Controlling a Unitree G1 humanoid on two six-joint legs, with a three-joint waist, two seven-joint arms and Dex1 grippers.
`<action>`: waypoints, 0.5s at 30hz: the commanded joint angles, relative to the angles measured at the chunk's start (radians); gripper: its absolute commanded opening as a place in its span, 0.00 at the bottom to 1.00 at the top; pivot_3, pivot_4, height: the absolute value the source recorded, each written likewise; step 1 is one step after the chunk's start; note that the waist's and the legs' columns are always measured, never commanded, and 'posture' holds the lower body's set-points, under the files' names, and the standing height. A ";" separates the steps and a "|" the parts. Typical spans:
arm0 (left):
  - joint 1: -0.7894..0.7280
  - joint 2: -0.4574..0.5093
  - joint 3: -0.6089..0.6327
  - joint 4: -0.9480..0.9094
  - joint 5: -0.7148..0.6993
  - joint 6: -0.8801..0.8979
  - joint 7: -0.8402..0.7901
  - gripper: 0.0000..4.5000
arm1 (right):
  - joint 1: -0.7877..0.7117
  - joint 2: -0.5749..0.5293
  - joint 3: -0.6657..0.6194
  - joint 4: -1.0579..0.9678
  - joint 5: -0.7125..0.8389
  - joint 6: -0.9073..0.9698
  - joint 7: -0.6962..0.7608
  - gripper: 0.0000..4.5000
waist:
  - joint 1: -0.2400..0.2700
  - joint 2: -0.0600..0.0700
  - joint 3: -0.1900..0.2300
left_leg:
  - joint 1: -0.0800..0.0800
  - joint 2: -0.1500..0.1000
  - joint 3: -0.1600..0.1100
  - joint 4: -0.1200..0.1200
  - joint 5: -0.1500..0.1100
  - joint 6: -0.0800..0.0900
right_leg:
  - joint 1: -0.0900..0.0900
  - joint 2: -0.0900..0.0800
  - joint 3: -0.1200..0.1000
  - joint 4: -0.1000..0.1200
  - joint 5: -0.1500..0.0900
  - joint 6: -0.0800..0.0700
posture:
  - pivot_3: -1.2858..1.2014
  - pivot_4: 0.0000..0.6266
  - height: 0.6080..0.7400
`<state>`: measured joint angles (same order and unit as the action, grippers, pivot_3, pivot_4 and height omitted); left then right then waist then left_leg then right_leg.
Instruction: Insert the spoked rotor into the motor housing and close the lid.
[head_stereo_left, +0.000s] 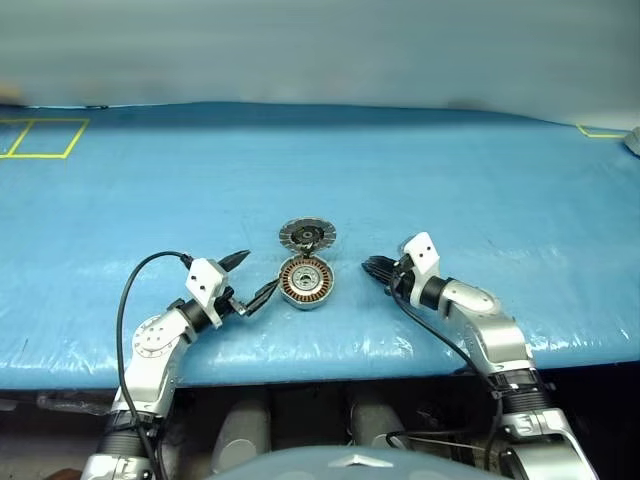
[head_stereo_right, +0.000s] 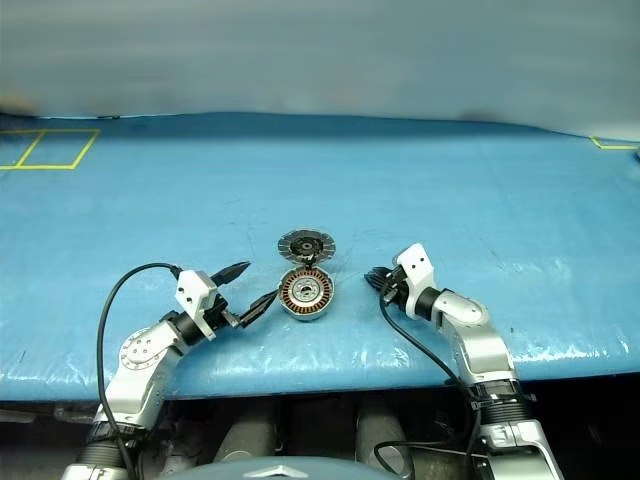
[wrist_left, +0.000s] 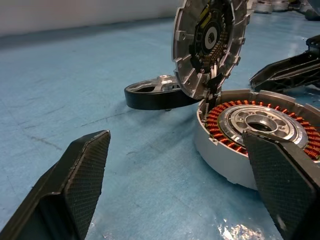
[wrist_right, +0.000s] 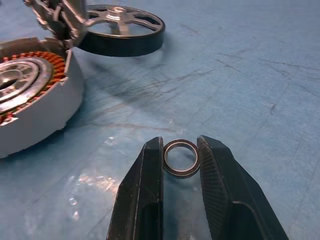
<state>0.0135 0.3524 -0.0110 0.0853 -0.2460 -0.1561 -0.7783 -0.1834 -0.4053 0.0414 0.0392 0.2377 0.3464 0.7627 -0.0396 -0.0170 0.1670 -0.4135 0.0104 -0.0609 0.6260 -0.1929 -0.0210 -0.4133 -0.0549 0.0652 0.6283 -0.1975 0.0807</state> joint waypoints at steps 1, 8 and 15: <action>0.015 0.028 -0.012 0.012 0.021 -0.068 -0.038 1.00 | -0.005 -0.041 0.013 -0.157 0.059 0.035 0.073 0.15 | -0.001 0.000 0.000 | 0.000 0.000 0.000 0.000 0.000 0.000 | 0.000 0.000 0.000 0.000 0.000 0.000 | 0.52 0.24 1.00; 0.013 0.060 -0.040 0.072 0.060 -0.168 -0.086 1.00 | -0.057 -0.031 0.111 -0.229 0.066 0.076 0.111 0.15 | 0.004 0.000 0.000 | -0.001 0.000 0.000 0.000 0.000 0.000 | -0.001 0.000 0.000 -0.001 0.000 0.000 | 0.52 0.24 1.00; 0.011 0.058 -0.034 0.100 0.050 -0.229 -0.106 1.00 | -0.117 0.028 0.222 -0.150 -0.003 0.031 0.103 0.15 | 0.003 0.000 0.000 | -0.001 0.000 0.000 0.000 0.000 0.000 | -0.002 0.000 0.000 -0.001 0.000 0.000 | 0.52 0.24 1.00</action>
<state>0.0257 0.4052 -0.0510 0.1927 -0.1786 -0.3432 -0.8756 -0.2728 -0.3866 0.2616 -0.0965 0.2359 0.4015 0.8647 -0.0364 -0.0172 0.1670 -0.4149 0.0104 -0.0608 0.6257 -0.1931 -0.0211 -0.4148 -0.0553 0.0649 0.6278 -0.1975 0.0807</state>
